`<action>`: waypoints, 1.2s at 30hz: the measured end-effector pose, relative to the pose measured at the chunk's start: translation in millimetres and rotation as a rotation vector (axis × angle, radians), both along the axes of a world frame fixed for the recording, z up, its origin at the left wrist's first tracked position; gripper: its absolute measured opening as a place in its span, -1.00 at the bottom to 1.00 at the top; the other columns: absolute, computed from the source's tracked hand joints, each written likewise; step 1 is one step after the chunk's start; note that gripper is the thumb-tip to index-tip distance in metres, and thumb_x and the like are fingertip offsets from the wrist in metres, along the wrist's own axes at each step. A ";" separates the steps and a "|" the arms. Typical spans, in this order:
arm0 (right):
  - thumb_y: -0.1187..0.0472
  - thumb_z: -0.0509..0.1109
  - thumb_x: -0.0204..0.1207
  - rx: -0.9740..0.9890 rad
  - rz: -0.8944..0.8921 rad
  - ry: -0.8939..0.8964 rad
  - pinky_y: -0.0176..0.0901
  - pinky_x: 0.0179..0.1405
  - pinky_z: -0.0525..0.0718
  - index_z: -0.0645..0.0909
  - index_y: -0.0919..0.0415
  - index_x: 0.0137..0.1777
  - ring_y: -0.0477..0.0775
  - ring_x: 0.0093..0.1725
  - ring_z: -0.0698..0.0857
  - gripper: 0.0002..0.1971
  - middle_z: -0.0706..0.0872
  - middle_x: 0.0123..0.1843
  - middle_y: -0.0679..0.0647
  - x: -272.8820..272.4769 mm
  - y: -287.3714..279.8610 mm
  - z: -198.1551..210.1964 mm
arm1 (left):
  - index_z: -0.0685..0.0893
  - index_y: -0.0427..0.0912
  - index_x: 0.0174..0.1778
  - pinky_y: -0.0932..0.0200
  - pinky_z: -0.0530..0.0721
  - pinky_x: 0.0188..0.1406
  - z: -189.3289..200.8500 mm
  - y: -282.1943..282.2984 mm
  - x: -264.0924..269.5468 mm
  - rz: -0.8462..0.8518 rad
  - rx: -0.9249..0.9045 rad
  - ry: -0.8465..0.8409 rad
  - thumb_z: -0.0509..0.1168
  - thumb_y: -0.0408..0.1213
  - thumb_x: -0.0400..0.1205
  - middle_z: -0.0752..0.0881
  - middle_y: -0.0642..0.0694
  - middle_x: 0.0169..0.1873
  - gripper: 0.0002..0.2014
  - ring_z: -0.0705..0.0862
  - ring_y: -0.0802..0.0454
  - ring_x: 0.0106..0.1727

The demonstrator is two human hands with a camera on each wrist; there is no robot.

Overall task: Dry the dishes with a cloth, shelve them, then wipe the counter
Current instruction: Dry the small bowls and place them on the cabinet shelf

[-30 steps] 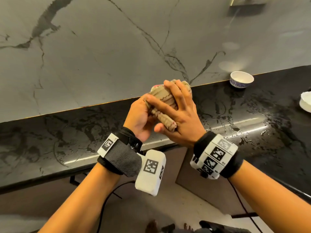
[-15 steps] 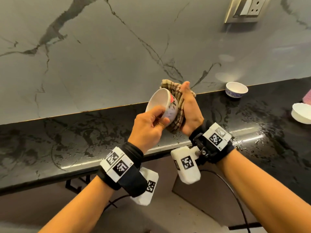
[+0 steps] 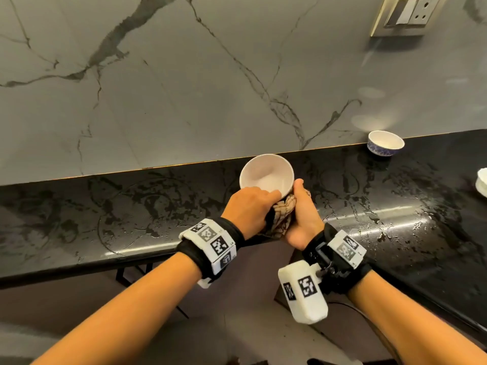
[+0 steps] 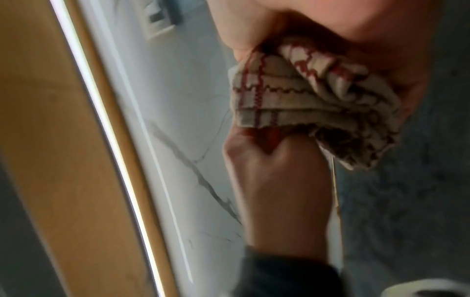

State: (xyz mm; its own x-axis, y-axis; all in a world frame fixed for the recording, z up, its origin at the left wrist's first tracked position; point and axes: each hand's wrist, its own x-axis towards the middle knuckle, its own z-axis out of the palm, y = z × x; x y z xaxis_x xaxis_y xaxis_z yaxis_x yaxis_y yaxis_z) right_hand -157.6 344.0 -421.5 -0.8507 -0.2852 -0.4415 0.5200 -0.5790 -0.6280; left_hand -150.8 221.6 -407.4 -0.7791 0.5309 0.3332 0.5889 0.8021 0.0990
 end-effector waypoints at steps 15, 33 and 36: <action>-0.04 0.39 0.49 0.613 -0.199 1.005 0.10 0.58 0.32 0.35 0.13 0.47 0.08 0.53 0.40 -0.40 0.40 0.51 0.09 -13.4 30.4 22.8 | 0.47 -0.15 0.33 0.10 0.64 -0.06 58.1 -18.0 -14.0 0.044 1.897 -0.851 -0.04 -0.46 0.73 0.63 -0.03 -0.15 -0.67 0.58 0.08 -0.11; -0.38 0.10 0.45 1.027 -0.676 1.827 -0.50 -0.07 0.58 0.44 -0.10 0.41 -0.13 -0.04 0.69 -0.39 0.70 0.11 -0.24 0.9 24.7 292.9 | 0.45 0.28 0.25 0.17 0.66 0.14 281.5 -51.5 27.6 -0.153 0.963 0.391 0.39 0.44 0.16 0.68 0.10 0.18 -0.25 0.70 0.08 0.12; -0.46 0.07 0.37 1.145 -0.724 1.863 -0.18 -0.13 0.61 0.45 -0.16 0.35 0.04 -0.11 0.72 -0.36 0.66 -0.19 -0.24 4.9 19.5 356.8 | 0.37 0.33 0.22 0.35 0.69 0.05 348.0 -59.0 38.0 -0.105 0.851 0.545 0.37 0.48 0.10 0.64 0.33 0.08 -0.22 0.69 0.26 0.07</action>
